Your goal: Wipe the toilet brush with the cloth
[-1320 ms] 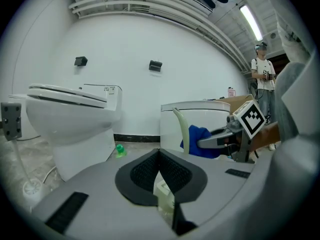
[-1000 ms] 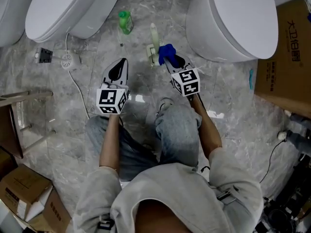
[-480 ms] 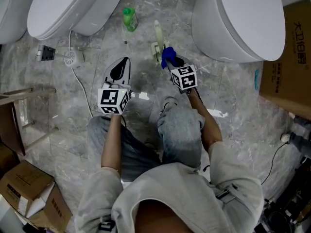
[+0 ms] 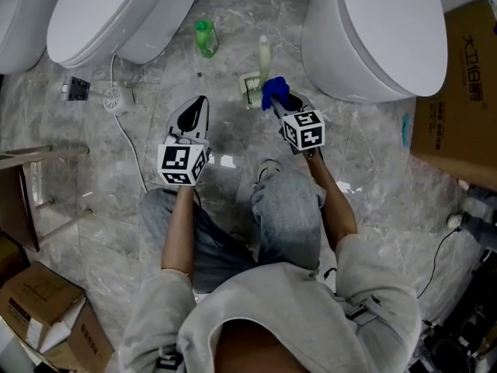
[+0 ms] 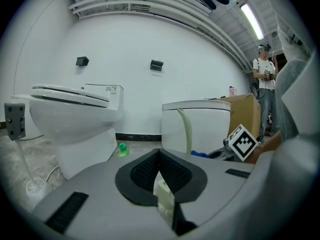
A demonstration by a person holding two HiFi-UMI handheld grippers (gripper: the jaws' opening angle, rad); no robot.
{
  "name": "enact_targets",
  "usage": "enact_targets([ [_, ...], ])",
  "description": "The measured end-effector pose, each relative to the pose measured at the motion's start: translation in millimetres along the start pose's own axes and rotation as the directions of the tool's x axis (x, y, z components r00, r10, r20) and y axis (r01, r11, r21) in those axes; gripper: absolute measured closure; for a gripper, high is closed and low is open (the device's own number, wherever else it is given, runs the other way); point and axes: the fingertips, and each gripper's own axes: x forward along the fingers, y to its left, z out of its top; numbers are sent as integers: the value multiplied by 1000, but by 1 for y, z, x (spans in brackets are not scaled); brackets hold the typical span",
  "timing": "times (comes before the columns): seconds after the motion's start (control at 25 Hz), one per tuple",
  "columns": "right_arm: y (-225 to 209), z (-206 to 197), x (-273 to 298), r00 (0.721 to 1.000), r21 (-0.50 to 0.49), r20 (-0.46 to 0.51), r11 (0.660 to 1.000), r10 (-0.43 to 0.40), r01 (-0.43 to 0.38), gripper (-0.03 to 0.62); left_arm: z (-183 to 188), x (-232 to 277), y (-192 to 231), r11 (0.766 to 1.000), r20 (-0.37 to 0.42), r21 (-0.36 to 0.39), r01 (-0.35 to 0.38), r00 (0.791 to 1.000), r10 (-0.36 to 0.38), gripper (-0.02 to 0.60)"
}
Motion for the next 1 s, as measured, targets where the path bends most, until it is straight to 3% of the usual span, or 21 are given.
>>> enact_targets([
  [0.24, 5, 94, -70, 980, -60, 201, 998, 3, 9, 489, 6, 1, -10, 1000, 15, -3, 16, 1000, -16, 563],
  [0.56, 47, 206, -151, 902, -172, 416, 984, 116, -48, 489, 13, -1, -17, 1000, 28, 8, 18, 999, -18, 563],
  [0.72, 61, 222, -147, 888, -195, 430, 977, 163, -85, 489, 15, -5, -12, 1000, 33, 8, 2, 999, -2, 563],
  [1.0, 59, 183, -96, 929, -139, 331, 982, 165, -124, 489, 15, -8, -9, 1000, 37, 8, -5, 999, 4, 563],
])
